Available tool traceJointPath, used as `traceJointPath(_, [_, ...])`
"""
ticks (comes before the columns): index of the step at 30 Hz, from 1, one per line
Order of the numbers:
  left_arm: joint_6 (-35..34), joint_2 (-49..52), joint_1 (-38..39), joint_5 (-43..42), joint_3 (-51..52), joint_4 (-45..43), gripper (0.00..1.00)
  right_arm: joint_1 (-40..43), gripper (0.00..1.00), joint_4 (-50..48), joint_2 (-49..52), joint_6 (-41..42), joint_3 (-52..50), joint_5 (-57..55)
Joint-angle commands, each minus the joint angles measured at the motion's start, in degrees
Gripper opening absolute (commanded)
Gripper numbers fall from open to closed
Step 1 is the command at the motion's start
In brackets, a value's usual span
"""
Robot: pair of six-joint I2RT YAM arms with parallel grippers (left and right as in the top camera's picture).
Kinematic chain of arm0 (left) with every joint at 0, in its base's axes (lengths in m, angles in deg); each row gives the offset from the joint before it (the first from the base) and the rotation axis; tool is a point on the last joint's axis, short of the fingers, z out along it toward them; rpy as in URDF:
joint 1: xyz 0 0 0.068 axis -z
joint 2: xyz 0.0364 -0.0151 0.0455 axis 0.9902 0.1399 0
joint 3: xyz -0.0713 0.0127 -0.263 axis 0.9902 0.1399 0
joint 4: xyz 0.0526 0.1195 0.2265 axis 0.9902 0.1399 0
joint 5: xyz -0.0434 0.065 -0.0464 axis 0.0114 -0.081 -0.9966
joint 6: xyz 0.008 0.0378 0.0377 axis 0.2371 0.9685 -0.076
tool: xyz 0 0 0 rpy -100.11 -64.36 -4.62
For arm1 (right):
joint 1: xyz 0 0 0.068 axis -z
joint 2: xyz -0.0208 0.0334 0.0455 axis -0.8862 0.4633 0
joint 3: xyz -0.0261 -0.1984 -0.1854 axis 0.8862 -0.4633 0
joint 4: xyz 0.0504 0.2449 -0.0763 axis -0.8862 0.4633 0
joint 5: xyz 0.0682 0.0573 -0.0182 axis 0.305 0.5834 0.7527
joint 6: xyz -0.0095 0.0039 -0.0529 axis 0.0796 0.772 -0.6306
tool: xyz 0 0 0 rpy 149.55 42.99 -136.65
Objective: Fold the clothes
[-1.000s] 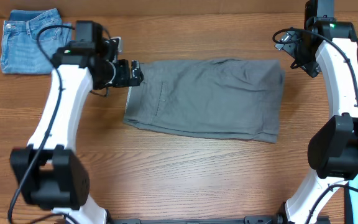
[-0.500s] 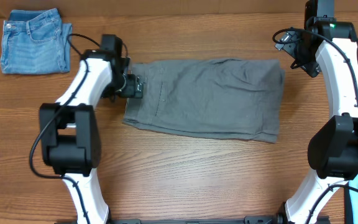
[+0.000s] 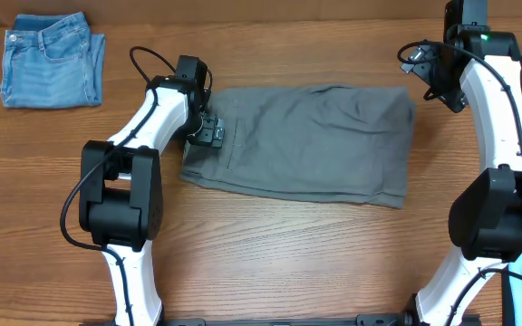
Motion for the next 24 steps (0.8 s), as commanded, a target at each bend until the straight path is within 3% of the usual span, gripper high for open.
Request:
traceJointPath(1, [1.20, 2.10, 0.09, 0.96, -0.79, -1.16, 0.79, 0.09, 1.00, -0.11, -0.94, 0.24, 1.16, 0.02])
traceJointPath(3, [1.18, 2.10, 0.04, 0.92, -0.79, -1.27, 0.64, 0.09, 1.00, -0.11, -0.94, 0.24, 1.16, 0.02])
traceJointPath(4, [1.18, 2.10, 0.04, 0.92, -0.79, -1.18, 0.64, 0.09, 1.00, -0.11, -0.94, 0.24, 1.16, 0.00])
traceJointPath(6, [1.18, 2.10, 0.04, 0.72, -0.74, -1.11, 0.65, 0.09, 1.00, -0.11, -0.94, 0.24, 1.16, 0.02])
traceJointPath(9, [1.18, 2.10, 0.04, -0.57, 0.02, -1.53, 0.78, 0.09, 1.00, -0.11, -0.94, 0.24, 1.16, 0.02])
traceJointPath(18, [1.57, 2.10, -1.31, 1.36, 2.95, -3.56, 0.74, 0.09, 1.00, -0.11, -0.94, 0.24, 1.16, 0.02])
traceJointPath(24, [1.62, 2.10, -4.92, -4.68, 4.07, -4.22, 0.74, 0.07, 1.00, -0.11, -0.94, 0.24, 1.16, 0.00])
